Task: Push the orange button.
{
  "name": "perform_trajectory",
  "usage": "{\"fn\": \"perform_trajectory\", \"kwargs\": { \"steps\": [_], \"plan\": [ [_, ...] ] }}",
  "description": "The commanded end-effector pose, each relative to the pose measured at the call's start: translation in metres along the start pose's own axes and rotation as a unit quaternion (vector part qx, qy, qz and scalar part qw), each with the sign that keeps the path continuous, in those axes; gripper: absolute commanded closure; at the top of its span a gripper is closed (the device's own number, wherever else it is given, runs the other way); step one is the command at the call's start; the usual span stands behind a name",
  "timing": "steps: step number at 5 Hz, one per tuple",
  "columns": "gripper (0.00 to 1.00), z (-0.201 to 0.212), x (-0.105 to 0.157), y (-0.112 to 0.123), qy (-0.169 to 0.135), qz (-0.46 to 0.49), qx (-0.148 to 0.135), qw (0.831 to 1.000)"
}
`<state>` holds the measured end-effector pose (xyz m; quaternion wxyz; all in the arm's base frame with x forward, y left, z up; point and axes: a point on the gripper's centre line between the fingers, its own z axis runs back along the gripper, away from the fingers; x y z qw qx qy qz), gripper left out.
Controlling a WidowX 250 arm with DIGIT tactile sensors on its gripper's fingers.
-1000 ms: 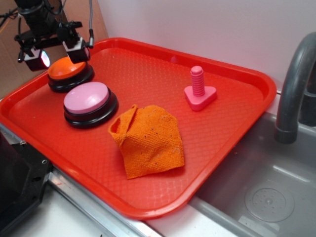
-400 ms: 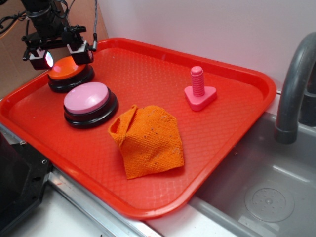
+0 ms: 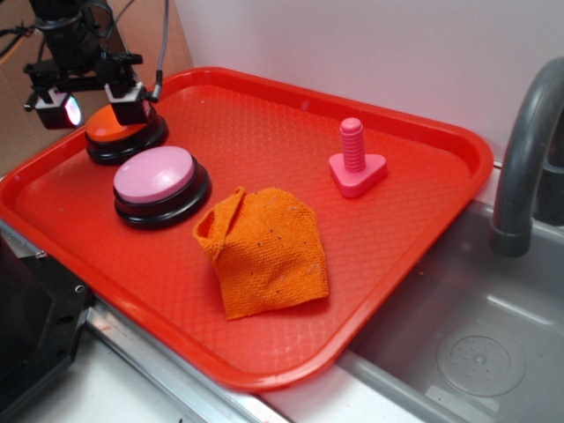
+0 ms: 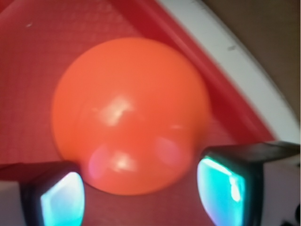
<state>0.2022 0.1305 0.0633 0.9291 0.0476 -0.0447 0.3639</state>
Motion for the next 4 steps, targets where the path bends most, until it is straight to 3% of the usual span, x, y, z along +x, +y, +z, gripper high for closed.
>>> {"fn": "perform_trajectory", "kwargs": {
  "steps": [1, 4],
  "plan": [
    [0.00, 0.0376, -0.0011, 0.0118, -0.027, -0.009, 0.014, 1.000],
    [0.00, 0.0388, -0.0009, 0.0137, -0.031, -0.022, 0.003, 0.999]
  ]
}}
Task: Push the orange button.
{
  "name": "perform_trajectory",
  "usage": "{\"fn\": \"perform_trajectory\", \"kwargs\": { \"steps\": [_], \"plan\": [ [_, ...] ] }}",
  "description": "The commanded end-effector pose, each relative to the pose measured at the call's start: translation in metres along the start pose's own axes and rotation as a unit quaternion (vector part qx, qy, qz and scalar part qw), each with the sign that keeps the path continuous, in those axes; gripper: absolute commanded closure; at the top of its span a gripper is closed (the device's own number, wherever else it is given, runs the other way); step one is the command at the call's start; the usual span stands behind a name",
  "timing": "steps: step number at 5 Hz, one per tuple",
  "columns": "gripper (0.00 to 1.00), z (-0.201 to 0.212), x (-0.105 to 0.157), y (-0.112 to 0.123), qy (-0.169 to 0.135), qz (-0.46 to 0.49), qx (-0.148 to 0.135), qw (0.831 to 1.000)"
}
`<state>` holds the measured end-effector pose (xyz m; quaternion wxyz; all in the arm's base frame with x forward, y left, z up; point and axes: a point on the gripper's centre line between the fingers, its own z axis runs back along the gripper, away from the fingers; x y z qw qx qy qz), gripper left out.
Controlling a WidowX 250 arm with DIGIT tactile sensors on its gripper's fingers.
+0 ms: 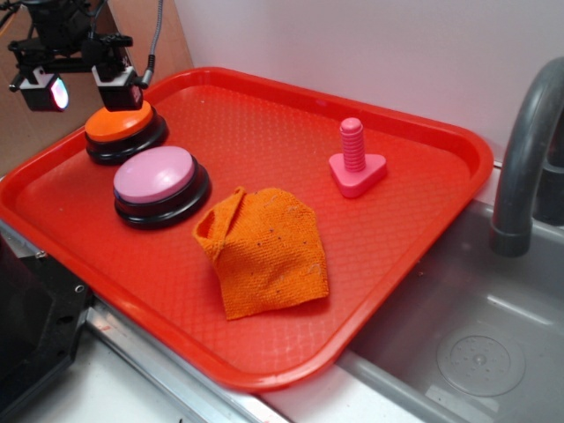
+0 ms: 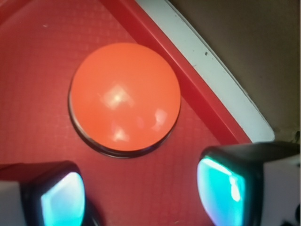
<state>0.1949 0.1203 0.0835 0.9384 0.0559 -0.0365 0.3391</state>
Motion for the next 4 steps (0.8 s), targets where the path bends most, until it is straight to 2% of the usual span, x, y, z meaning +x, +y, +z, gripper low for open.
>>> {"fn": "perform_trajectory", "kwargs": {
  "steps": [1, 2, 3, 4],
  "plan": [
    [0.00, 0.017, 0.008, 0.017, -0.046, 0.001, 0.002, 0.999],
    [0.00, 0.017, 0.009, 0.018, -0.053, -0.007, 0.002, 0.999],
    [0.00, 0.065, 0.000, -0.006, -0.063, -0.011, 0.006, 0.998],
    [0.00, 0.069, -0.002, -0.010, -0.066, -0.013, 0.004, 0.998]
  ]
}}
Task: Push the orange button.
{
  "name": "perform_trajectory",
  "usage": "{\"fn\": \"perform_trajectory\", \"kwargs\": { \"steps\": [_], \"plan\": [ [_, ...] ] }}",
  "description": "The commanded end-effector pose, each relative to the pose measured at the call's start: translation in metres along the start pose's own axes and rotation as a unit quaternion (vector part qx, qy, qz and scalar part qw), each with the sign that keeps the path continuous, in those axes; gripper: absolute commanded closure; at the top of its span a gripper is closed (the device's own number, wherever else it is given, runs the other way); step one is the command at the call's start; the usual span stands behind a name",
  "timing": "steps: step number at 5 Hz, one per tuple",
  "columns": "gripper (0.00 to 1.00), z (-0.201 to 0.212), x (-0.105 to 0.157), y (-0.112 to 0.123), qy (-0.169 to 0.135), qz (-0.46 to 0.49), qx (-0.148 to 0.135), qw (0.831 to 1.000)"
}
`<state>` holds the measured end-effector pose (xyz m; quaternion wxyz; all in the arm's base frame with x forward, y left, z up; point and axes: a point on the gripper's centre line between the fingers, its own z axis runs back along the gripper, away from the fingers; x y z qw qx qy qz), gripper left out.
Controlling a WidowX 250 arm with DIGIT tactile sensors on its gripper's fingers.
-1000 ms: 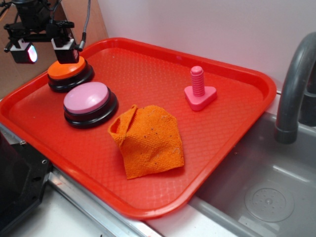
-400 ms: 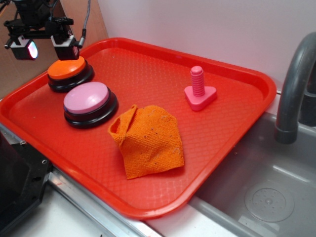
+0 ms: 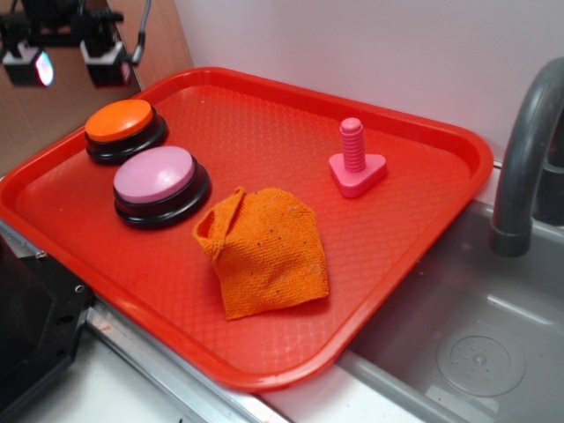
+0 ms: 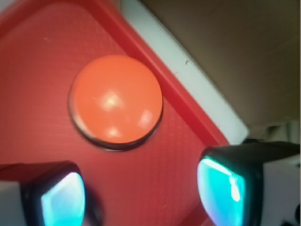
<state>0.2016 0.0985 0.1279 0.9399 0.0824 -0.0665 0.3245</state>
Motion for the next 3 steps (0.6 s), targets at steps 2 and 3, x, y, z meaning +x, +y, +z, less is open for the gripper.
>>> {"fn": "perform_trajectory", "kwargs": {
  "steps": [2, 3],
  "plan": [
    [0.00, 0.0326, -0.0019, 0.0065, -0.045, -0.005, -0.010, 0.999],
    [0.00, 0.0349, -0.0045, 0.0069, -0.047, -0.018, -0.014, 0.999]
  ]
}}
